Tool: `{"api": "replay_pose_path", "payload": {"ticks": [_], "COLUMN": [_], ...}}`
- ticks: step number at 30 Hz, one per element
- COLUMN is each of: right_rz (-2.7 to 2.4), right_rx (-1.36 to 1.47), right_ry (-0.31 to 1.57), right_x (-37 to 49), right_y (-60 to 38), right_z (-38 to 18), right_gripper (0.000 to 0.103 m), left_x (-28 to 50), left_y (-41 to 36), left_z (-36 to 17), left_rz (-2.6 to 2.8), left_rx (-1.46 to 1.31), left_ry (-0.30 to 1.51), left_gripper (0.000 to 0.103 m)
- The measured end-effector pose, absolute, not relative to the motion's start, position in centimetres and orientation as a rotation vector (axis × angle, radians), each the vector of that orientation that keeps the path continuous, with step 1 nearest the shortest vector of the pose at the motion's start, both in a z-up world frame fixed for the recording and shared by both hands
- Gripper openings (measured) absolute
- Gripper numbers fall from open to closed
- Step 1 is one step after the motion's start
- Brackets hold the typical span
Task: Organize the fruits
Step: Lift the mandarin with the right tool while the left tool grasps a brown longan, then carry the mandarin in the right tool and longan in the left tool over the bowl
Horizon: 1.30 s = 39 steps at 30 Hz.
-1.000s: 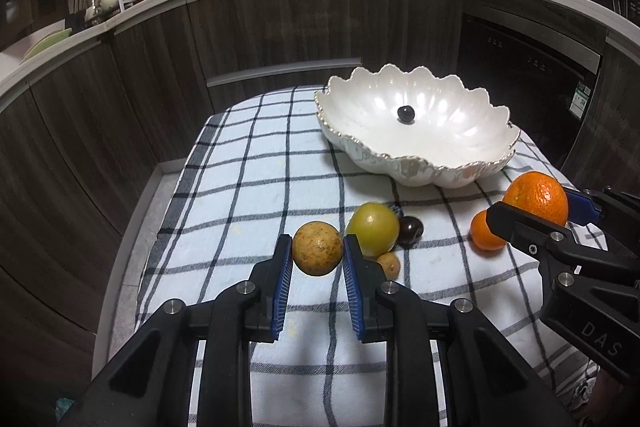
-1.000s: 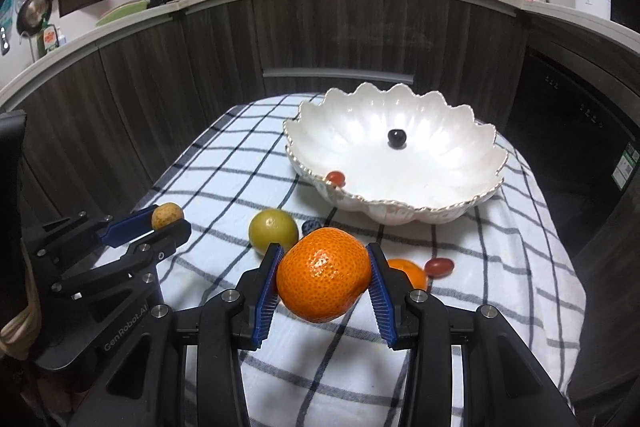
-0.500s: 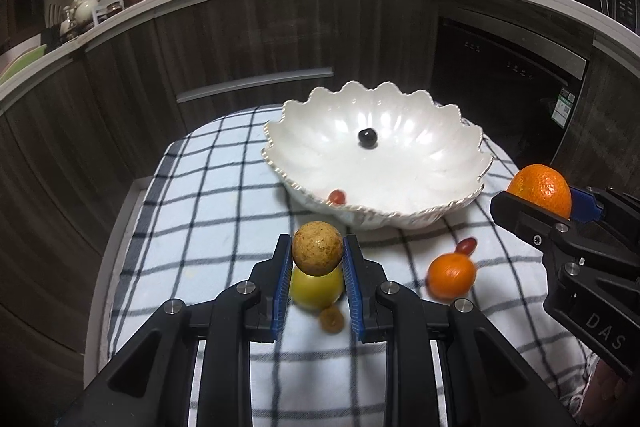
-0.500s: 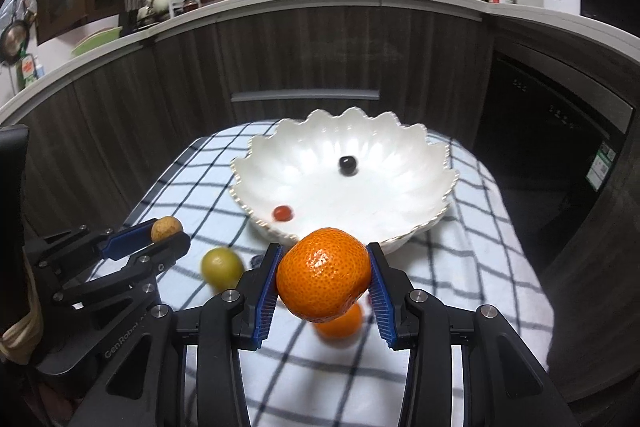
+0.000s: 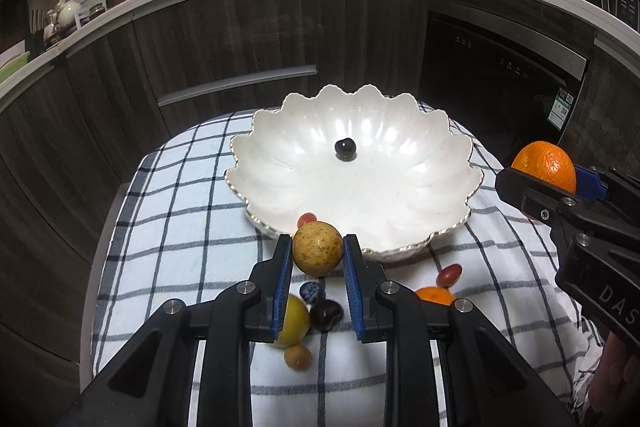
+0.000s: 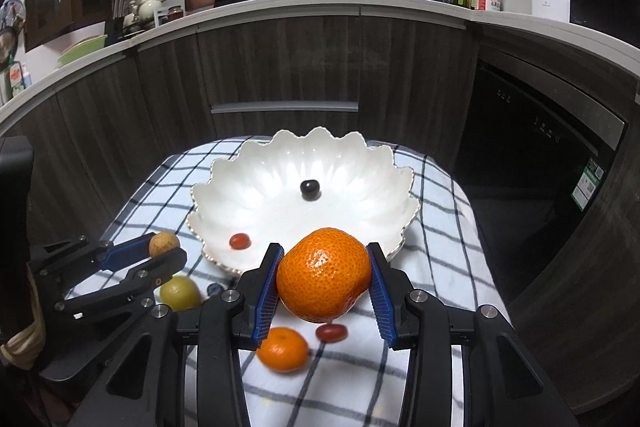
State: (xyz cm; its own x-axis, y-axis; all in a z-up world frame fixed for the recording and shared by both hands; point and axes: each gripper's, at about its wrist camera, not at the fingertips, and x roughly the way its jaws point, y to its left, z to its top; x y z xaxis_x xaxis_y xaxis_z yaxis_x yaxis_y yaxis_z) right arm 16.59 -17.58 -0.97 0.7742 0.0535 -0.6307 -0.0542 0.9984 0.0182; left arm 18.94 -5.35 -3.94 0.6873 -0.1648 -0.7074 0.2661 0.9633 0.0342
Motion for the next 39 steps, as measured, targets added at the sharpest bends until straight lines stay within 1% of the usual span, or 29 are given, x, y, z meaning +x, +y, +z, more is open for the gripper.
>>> {"api": "replay_pose_path", "payload": {"ticks": [16, 39], "right_rz": [0.067, 0.06], "right_rx": [0.014, 0.059], "right_ry": [0.721, 0.794], "right_x": [21.0, 25.9], "right_y": [-19.8, -21.5], "right_z": [-1.0, -4.1], "right_gripper": [0.043, 0.043], "left_x": [23.4, 27.0], "left_y": [-7.6, -9.3], "left_z": [-4.2, -7.9], "left_rz": [-0.253, -0.273], "left_rx": [0.133, 0.139], "left_ry": [0.82, 0.904], "left_gripper": [0.026, 0.026]}}
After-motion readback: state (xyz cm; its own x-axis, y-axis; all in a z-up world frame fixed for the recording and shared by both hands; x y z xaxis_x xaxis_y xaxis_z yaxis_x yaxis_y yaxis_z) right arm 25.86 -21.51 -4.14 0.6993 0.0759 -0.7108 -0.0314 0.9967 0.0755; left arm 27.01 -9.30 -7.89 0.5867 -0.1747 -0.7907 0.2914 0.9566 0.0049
